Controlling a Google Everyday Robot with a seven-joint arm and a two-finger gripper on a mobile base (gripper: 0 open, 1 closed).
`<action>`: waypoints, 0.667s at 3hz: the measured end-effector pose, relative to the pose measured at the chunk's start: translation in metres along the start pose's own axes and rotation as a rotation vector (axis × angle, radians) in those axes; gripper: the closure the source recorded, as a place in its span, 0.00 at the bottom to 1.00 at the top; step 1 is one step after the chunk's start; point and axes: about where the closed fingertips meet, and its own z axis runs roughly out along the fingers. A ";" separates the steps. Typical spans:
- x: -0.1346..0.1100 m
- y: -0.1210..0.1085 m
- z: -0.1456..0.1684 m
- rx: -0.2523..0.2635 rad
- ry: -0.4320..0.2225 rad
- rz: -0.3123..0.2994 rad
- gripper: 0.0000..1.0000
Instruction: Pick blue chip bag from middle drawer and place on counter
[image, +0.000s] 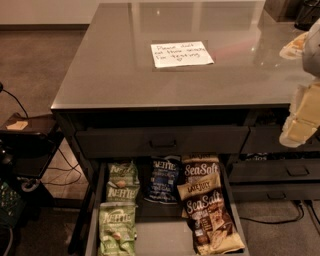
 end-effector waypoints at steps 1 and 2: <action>0.000 0.000 0.000 0.000 0.000 0.000 0.00; -0.004 0.013 0.021 -0.013 -0.066 0.012 0.00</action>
Offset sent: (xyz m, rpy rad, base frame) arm -0.0130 0.0284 -0.0704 0.2066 0.0082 0.0230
